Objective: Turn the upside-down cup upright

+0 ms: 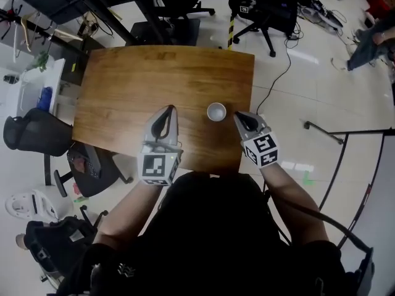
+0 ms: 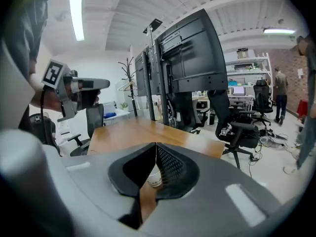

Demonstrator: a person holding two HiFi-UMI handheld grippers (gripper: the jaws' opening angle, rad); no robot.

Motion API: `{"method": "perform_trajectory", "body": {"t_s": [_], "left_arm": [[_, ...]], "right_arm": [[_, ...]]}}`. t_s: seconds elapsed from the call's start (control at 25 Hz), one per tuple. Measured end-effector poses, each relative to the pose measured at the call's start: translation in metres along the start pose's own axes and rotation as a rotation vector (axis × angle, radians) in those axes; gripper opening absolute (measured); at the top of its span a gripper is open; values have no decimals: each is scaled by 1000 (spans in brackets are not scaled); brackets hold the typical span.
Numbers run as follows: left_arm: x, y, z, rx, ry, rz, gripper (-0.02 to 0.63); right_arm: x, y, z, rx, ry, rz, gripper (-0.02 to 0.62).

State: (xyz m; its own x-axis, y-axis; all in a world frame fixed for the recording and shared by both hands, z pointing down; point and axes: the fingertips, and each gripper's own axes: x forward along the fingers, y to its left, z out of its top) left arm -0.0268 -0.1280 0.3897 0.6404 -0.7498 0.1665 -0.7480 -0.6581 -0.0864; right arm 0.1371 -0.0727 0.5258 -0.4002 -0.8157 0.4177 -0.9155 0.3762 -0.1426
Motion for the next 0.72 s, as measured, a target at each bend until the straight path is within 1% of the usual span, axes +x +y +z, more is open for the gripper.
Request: {"method": "perform_trajectory", "body": {"t_s": [0.04,0.08,0.12,0.24,0.4,0.6,0.72], "left_arm": [[-2,4,4,2,-8,3,0],[-4,9,7,4,-14,8,0],[-6,15,9,5,-18,15,0],[-16,32,6,3,-18,57,0],[-34,52,-1,-4,-3,126,0],[-55,67,-3,-15,0,189,0],[-70,76,-9,-23,25,229,0]], "right_arm": [[9,-3,-4,13,15,-7,40],[16,-6,-9,27,32,-20,94],[22,-11,-14,35,51,-38,106],[34,-21,-30,38,108,-78,103],[46,-22,-47,88,163,-65,104],[62,-23,-57,113,204,-60,103],[70,-25,-61,113,234,-62,100]]}}
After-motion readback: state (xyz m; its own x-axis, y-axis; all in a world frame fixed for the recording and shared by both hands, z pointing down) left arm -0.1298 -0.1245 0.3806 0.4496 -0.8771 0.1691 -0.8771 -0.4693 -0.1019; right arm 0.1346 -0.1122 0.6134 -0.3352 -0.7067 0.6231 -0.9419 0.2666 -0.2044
